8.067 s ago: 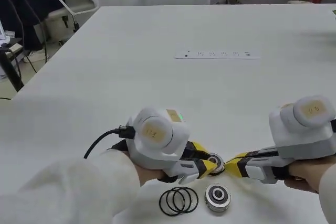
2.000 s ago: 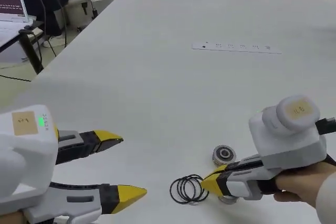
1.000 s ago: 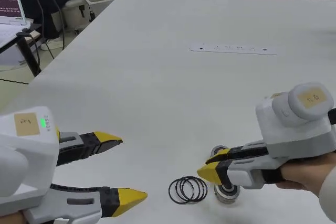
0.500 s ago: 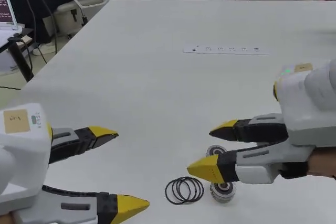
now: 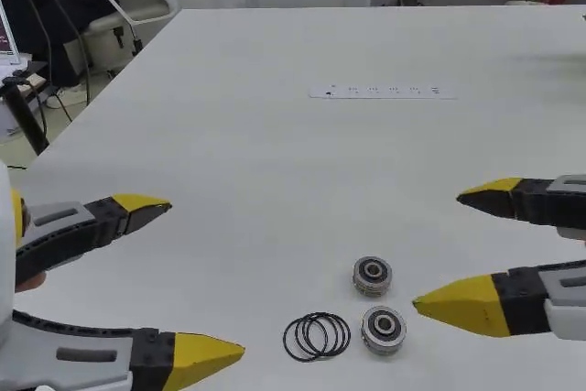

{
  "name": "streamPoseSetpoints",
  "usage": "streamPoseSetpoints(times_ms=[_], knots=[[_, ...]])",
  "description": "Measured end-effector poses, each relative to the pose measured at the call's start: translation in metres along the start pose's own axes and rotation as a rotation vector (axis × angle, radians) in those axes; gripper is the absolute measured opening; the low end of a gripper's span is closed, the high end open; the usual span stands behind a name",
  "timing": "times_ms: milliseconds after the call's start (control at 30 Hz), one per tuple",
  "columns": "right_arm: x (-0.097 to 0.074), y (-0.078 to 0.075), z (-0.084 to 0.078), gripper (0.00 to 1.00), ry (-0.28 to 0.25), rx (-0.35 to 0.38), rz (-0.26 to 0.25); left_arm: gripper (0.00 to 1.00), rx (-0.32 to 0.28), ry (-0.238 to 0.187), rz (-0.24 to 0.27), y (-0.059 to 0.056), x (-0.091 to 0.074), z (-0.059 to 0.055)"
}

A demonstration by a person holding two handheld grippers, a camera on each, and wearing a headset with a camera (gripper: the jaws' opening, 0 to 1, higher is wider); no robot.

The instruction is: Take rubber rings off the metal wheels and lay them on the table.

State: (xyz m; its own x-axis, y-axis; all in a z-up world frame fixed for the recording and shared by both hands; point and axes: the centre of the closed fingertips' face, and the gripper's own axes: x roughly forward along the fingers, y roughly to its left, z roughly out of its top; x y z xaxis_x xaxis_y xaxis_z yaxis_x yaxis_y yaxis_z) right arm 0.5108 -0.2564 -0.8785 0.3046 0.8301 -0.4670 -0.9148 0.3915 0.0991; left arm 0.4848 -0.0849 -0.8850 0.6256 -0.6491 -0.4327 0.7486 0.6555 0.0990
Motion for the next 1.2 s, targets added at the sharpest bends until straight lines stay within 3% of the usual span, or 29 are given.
streamPoseSetpoints(times_ms=[233,467,633,833,1000,1100,1200], knots=[[-0.018,-0.006,-0.022,0.89,0.005,0.036,-0.056,0.99,-0.034,-0.011,0.051,0.007,-0.008,-0.008],[-0.026,-0.005,-0.058,0.99,0.059,0.110,-0.102,0.98,-0.073,-0.004,0.056,0.006,-0.008,-0.016],[-0.031,-0.004,-0.074,0.99,0.078,0.152,-0.126,0.99,-0.098,0.011,0.064,0.006,-0.008,-0.022],[-0.036,-0.003,-0.082,0.99,0.081,0.185,-0.155,0.99,-0.125,0.040,0.081,0.007,-0.007,-0.031],[-0.035,0.004,-0.093,0.99,0.113,0.228,-0.162,0.97,-0.142,0.062,0.071,-0.001,-0.003,-0.039],[-0.034,0.009,-0.097,0.99,0.118,0.250,-0.162,0.93,-0.159,0.096,0.068,-0.003,-0.002,-0.046],[-0.034,0.013,-0.098,0.99,0.119,0.268,-0.161,0.91,-0.167,0.092,0.076,-0.002,-0.003,-0.045]])
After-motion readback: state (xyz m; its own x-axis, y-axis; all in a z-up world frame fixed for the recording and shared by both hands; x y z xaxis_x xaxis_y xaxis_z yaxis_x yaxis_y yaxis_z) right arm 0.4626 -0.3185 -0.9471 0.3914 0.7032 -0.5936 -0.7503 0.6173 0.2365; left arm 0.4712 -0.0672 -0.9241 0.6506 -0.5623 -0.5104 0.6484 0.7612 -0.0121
